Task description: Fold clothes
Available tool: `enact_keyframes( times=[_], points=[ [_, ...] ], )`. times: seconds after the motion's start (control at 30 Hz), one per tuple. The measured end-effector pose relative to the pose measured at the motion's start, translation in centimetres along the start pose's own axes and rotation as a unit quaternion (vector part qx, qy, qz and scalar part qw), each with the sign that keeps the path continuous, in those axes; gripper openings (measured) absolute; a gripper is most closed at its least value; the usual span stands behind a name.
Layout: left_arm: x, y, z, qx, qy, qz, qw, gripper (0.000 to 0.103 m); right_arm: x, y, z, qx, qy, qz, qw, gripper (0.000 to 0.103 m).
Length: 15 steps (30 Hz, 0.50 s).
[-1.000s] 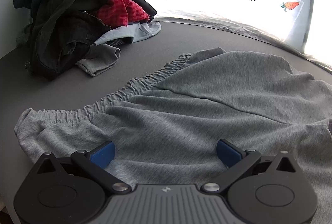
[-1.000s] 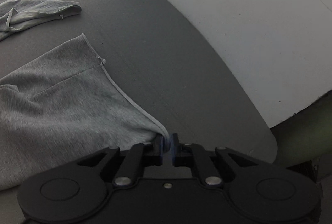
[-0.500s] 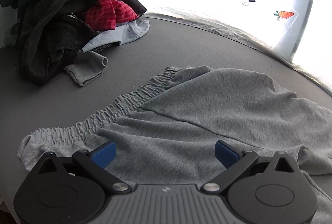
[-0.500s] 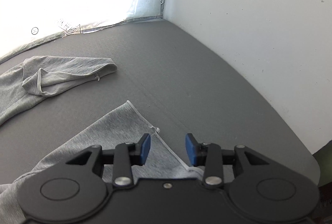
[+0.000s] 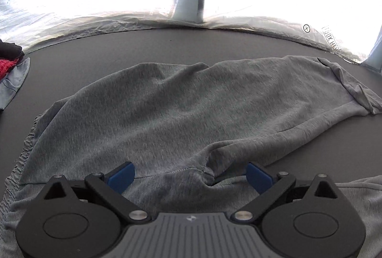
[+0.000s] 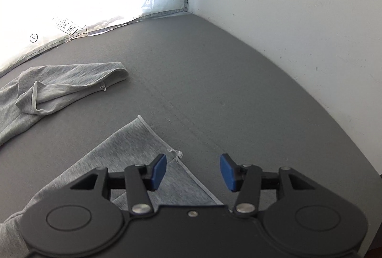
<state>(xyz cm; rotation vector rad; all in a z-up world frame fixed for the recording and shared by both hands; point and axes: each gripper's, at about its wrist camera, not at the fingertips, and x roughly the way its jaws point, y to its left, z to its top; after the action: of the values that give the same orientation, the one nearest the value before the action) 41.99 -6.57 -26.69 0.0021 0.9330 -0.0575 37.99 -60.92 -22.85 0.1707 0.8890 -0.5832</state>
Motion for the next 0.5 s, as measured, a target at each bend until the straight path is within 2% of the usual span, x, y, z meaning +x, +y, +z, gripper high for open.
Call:
enact_keyframes(
  times=[0.17,0.23,0.3,0.4,0.47,0.5],
  points=[
    [1.6,-0.1,0.0,0.011,0.029,0.004,0.9995,0.071,2.2,0.6,0.7,-0.017,0.011,0.011,1.000,0.055],
    [2.0,0.1,0.0,0.007,0.035,0.001,0.9994,0.059,2.7,0.8,0.8,-0.021,0.016,0.021,0.999,0.052],
    [2.2,0.1,0.1,0.004,0.036,-0.001,0.9993,0.051,3.3,1.0,0.9,-0.026,0.021,0.031,0.999,0.045],
    [2.3,-0.1,0.1,0.010,0.028,0.004,0.9995,0.037,3.7,1.4,1.0,-0.032,0.028,0.045,0.998,0.027],
    [2.3,-0.1,0.1,0.009,0.023,0.005,0.9997,0.023,3.6,1.9,1.2,-0.047,0.032,0.046,0.997,0.008],
    [2.3,-0.2,0.2,0.005,0.022,0.005,0.9997,0.015,3.5,2.2,1.3,-0.063,0.032,0.040,0.997,0.005]
  ],
)
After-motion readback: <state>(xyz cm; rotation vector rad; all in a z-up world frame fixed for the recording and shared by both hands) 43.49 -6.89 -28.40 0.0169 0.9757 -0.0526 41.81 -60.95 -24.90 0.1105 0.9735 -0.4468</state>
